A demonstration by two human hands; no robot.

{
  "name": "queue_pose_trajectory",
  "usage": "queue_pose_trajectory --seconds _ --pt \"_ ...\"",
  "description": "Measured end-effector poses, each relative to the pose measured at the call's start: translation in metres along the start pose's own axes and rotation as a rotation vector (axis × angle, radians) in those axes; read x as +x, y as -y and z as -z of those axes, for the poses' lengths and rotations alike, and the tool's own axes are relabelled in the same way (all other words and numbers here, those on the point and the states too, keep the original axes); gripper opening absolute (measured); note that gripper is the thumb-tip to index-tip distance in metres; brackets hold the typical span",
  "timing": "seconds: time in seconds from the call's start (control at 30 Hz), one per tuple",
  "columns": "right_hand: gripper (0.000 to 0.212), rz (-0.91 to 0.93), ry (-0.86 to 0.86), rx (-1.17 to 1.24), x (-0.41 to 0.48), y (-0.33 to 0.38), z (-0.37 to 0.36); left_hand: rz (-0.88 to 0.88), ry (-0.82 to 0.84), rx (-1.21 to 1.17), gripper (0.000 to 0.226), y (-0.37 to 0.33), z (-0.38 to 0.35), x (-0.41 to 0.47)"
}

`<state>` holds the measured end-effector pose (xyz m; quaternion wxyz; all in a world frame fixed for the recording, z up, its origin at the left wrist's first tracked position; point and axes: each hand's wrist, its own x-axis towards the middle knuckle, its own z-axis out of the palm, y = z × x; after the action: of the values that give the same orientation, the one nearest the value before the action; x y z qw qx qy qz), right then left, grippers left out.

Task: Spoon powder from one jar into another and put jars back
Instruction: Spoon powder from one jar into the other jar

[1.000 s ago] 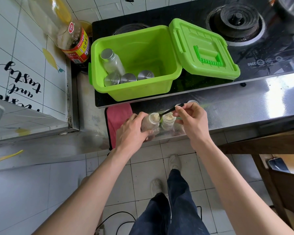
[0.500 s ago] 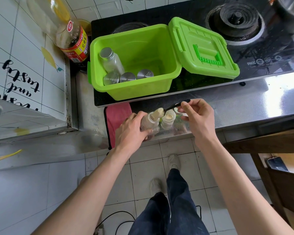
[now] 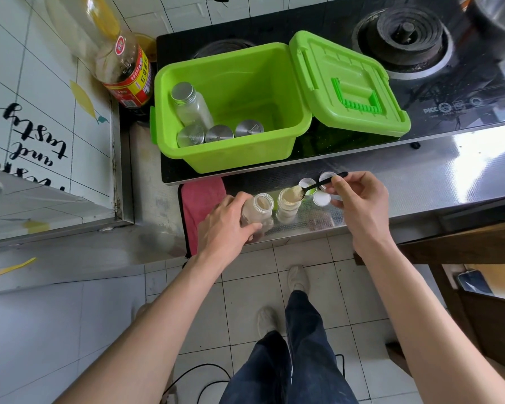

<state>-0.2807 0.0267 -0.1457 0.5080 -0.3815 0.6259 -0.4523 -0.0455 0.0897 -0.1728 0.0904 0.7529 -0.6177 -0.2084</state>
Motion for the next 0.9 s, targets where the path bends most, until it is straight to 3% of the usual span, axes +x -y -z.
queue_pose_trajectory --seconds 0.43,0.6,0.77,0.9 --pt "0.011 0.075 -0.002 -0.131 -0.001 -0.007 -0.006 0.001 -0.004 -0.005 0.048 -0.001 0.0 0.0" --pt "0.013 0.239 0.031 -0.363 -0.004 -0.002 -0.015 0.007 -0.005 -0.008 0.048 -0.001 0.0 0.0" --pt "0.008 0.447 0.228 -0.773 -0.01 0.002 -0.021 0.007 -0.007 -0.013 0.047 -0.001 0.001 -0.001" --pt "0.006 0.514 0.243 -0.835 -0.013 0.009 -0.021 0.008 -0.007 -0.013 0.048 -0.002 0.001 -0.002"
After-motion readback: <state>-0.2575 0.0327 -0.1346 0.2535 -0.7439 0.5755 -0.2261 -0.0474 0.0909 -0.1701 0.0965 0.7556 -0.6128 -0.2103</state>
